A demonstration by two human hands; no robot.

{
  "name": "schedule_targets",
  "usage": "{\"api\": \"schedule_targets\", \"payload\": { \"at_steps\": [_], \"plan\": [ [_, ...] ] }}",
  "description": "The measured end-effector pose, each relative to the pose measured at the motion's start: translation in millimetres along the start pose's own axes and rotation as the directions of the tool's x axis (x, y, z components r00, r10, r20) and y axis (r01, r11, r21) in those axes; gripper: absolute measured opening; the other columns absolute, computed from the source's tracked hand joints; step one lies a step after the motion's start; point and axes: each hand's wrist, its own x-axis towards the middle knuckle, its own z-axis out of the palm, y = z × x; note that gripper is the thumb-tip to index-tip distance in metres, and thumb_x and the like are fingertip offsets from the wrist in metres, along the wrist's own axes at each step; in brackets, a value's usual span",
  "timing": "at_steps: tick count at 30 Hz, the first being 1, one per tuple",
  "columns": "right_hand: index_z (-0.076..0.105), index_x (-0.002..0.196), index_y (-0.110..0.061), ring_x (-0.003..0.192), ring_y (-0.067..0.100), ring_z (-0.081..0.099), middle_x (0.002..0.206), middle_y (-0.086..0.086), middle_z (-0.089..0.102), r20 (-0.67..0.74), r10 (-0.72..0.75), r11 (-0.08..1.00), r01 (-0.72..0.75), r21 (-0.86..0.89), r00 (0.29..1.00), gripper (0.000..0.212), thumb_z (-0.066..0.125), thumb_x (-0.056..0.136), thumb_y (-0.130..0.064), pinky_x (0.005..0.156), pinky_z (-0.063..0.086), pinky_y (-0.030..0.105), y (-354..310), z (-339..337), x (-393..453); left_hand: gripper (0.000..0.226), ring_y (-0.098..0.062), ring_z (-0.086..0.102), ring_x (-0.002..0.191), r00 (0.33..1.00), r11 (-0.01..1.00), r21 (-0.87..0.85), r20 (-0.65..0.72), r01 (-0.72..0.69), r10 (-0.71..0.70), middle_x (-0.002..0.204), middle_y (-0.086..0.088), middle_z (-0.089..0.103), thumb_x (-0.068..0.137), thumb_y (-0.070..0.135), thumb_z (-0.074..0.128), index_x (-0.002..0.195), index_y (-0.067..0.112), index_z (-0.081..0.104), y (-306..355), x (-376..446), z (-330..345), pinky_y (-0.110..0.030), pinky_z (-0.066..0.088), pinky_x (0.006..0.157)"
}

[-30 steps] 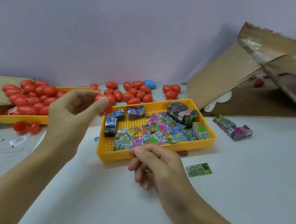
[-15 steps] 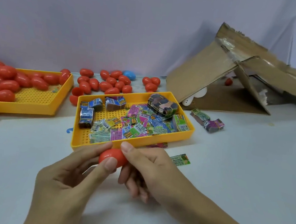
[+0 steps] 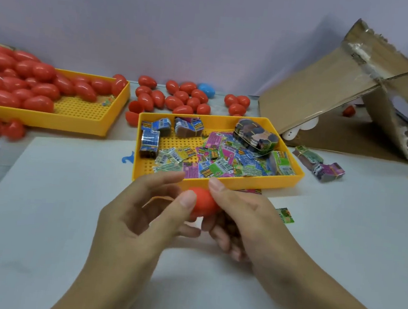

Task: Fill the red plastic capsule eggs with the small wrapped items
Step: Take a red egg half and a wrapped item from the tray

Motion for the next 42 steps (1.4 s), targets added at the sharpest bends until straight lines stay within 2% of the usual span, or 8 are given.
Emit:
{"api": "schedule_targets", "payload": {
  "at_steps": [5, 9, 14, 20, 24, 30, 34, 42],
  "plan": [
    [0.066, 0.062, -0.021, 0.04, 0.003, 0.043, 0.05, -0.003, 0.052, -0.009, -0.113, 0.993, 0.113, -0.025, 0.994, 0.039, 0.063, 0.078, -0.056, 0.041, 0.033, 0.01, 3.9, 1.5, -4.2, 0.049, -0.027, 0.056, 0.041, 0.967, 0.961, -0.11, 0.047, 0.255, -0.251, 0.061, -0.019, 0.06, 0.081, 0.058, 0.06, 0.082, 0.012, 0.076, 5.3, 4.7, 0.2, -0.031, 0.049, 0.04],
    [0.076, 0.086, -0.025, 0.053, 0.003, 0.056, 0.064, -0.006, 0.065, 0.019, -0.217, 0.975, 0.218, -0.049, 0.976, 0.014, 0.074, 0.075, -0.034, 0.046, 0.04, 0.01, 4.9, 1.2, -7.2, 0.049, -0.026, 0.066, 0.051, 0.963, 0.951, -0.151, 0.047, 0.268, -0.264, 0.072, -0.022, 0.068, 0.083, 0.058, 0.062, 0.082, 0.011, 0.077, 7.1, 7.6, -2.7, -0.032, 0.056, 0.049],
    [0.075, 0.105, -0.034, 0.059, 0.013, 0.063, 0.082, 0.0, 0.071, -0.009, -0.225, 0.974, 0.225, -0.016, 0.974, 0.031, 0.075, 0.075, -0.026, 0.043, 0.045, 0.023, 4.7, 1.1, -8.3, 0.027, -0.029, 0.075, 0.078, 0.991, 0.982, -0.138, -0.004, 0.131, -0.133, 0.091, -0.017, 0.076, 0.078, 0.036, 0.08, 0.091, 0.012, 0.081, 1.1, 5.6, -6.1, -0.03, 0.06, 0.07],
    [0.073, 0.078, -0.016, 0.049, 0.018, 0.06, 0.066, 0.009, 0.068, -0.044, -0.061, 0.996, 0.063, 0.058, 0.997, 0.041, 0.07, 0.079, -0.057, 0.034, 0.039, 0.023, -2.3, 3.4, -5.5, 0.034, -0.022, 0.074, 0.097, 0.997, 0.993, -0.116, 0.071, 0.023, -0.015, 0.107, -0.006, 0.077, 0.072, 0.028, 0.076, 0.106, 0.025, 0.079, 0.3, 2.8, -8.0, -0.025, 0.056, 0.083],
    [0.075, 0.079, -0.017, 0.053, 0.019, 0.065, 0.07, 0.01, 0.071, -0.042, -0.152, 0.985, 0.155, 0.077, 0.988, 0.025, 0.071, 0.082, -0.041, 0.037, 0.043, 0.023, -1.6, 1.7, -7.4, 0.044, -0.023, 0.068, 0.114, 0.993, 0.99, -0.141, 0.117, -0.014, 0.031, 0.12, -0.004, 0.072, 0.072, 0.019, 0.075, 0.115, 0.025, 0.073, 0.0, 3.0, -8.6, -0.027, 0.055, 0.088],
    [0.077, 0.106, -0.032, 0.054, 0.013, 0.059, 0.074, 0.002, 0.069, -0.043, -0.262, 0.964, 0.264, 0.032, 0.964, 0.034, 0.074, 0.074, -0.019, 0.039, 0.04, 0.023, 4.8, 0.0, -8.0, 0.036, -0.023, 0.066, 0.059, 0.978, 0.975, -0.079, 0.046, 0.206, -0.203, 0.074, -0.013, 0.065, 0.076, 0.045, 0.072, 0.084, 0.009, 0.073, 4.2, 4.9, -5.9, -0.037, 0.056, 0.056],
    [0.076, 0.107, -0.036, 0.057, 0.01, 0.055, 0.077, -0.002, 0.068, -0.014, -0.294, 0.956, 0.294, -0.009, 0.956, 0.04, 0.071, 0.074, -0.013, 0.04, 0.039, 0.022, 5.5, 1.4, -8.2, 0.033, -0.022, 0.061, 0.052, 0.982, 0.979, -0.08, 0.024, 0.187, -0.186, 0.063, -0.012, 0.06, 0.079, 0.046, 0.072, 0.08, 0.013, 0.074, 6.1, 5.8, -5.4, -0.032, 0.054, 0.05],
    [0.075, 0.081, -0.022, 0.05, 0.018, 0.056, 0.068, 0.01, 0.067, -0.052, -0.085, 0.987, 0.091, 0.136, 0.995, 0.024, 0.073, 0.082, -0.046, 0.035, 0.037, 0.022, -4.2, 2.5, -6.2, 0.03, -0.021, 0.073, 0.096, 0.998, 0.998, -0.06, 0.067, -0.017, 0.021, 0.101, -0.006, 0.077, 0.071, 0.023, 0.08, 0.1, 0.027, 0.078, 1.3, 4.5, -9.5, -0.024, 0.057, 0.081]
  ]
}}
